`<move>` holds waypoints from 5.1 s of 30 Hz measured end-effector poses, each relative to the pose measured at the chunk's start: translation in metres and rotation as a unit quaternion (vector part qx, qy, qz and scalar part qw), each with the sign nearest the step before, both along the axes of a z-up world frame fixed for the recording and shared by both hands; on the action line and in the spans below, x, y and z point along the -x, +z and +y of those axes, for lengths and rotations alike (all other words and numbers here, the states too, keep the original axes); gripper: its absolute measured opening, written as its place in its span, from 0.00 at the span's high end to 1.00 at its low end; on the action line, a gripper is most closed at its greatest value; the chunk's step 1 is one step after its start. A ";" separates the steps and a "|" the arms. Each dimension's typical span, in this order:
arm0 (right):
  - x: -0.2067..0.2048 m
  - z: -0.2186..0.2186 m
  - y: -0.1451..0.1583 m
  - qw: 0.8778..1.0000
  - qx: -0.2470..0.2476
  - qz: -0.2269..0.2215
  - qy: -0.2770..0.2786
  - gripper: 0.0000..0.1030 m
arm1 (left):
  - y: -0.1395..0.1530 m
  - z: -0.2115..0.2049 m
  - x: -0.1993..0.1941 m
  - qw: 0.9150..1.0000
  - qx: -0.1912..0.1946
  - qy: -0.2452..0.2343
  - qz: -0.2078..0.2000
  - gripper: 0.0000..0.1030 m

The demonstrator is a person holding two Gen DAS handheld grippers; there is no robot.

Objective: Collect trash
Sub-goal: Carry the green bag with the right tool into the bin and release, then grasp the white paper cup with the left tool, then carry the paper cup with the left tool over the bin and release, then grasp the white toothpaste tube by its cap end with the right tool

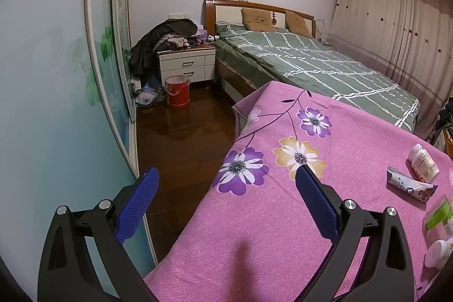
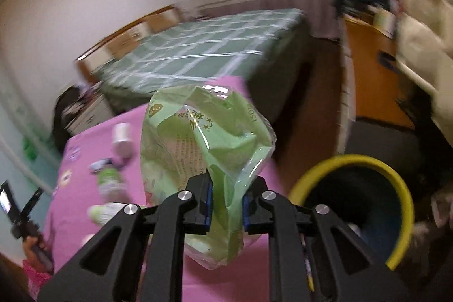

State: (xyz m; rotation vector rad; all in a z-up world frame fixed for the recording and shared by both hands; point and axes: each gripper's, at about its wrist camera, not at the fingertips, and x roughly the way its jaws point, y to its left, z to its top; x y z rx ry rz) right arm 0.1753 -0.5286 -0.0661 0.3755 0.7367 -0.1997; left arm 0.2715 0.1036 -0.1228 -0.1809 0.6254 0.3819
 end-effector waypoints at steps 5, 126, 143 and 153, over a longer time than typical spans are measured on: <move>0.024 -0.057 -0.032 0.997 -0.003 0.029 -0.073 0.82 | 0.001 0.000 0.000 1.000 0.000 0.000 0.000 0.07; 0.192 -0.046 -0.037 0.977 0.123 -0.097 -0.145 0.06 | 0.069 -0.368 0.074 0.869 -0.004 -0.494 -0.027 0.05; 0.042 0.098 0.005 0.986 0.093 -0.095 0.099 0.06 | 0.012 -0.041 0.018 0.995 -0.035 -0.092 -0.033 0.05; -0.072 0.213 0.014 0.957 0.095 -0.048 0.271 0.06 | -0.006 -0.001 0.018 1.000 -0.001 -0.014 -0.013 0.05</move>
